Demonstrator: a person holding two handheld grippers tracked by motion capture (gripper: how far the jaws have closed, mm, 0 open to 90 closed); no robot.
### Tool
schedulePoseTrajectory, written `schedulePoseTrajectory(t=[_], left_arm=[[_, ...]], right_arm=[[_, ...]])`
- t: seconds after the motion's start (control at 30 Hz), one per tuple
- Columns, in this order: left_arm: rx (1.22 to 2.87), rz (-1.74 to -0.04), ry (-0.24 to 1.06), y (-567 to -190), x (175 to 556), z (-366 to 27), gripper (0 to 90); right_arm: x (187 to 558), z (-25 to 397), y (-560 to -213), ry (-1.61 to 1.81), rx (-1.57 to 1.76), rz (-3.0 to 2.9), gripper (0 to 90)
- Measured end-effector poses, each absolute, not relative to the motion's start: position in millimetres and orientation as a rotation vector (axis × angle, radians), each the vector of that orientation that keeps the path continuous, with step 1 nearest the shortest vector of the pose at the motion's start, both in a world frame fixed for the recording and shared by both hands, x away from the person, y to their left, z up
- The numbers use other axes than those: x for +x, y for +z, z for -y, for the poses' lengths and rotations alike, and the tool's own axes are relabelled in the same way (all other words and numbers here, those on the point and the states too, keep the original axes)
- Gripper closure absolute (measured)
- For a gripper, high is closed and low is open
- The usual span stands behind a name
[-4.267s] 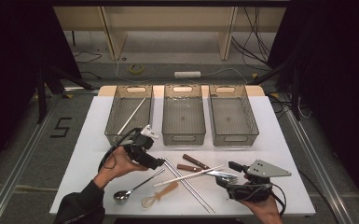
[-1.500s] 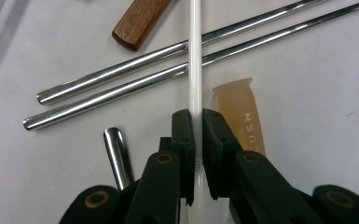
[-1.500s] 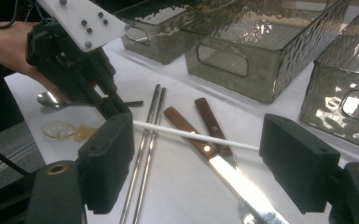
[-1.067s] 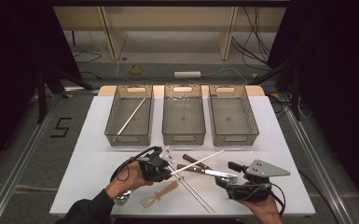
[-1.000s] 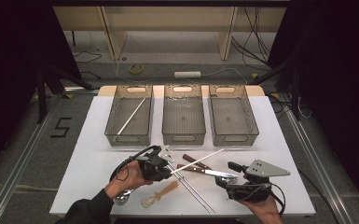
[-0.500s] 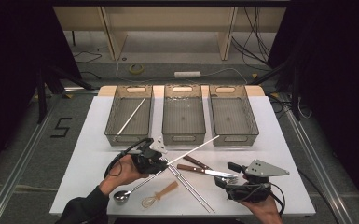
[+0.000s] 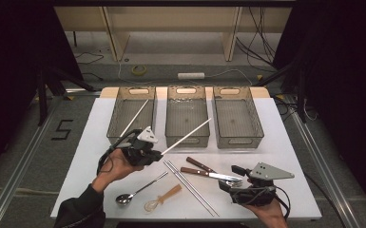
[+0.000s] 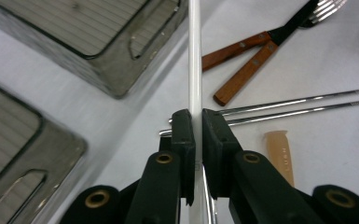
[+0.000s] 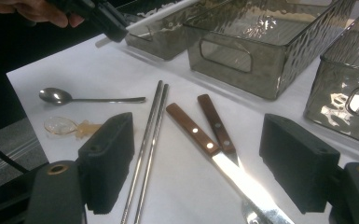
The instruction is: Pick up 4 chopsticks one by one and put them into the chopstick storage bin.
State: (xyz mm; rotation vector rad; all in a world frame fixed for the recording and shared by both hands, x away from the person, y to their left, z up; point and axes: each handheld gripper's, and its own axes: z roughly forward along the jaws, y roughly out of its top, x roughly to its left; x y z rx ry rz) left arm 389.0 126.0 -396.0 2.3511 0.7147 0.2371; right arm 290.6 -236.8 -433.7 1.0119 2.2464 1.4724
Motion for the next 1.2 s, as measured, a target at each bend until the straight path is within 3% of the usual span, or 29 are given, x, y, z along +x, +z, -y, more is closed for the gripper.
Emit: schedulePoseTrajectory(t=[1.2], left_arm=[[2.119,-1.140,0.446,-383,475,-204,83.2]], right_arm=[[293,237,-436,1.480,1.035,-2.255,27.4]])
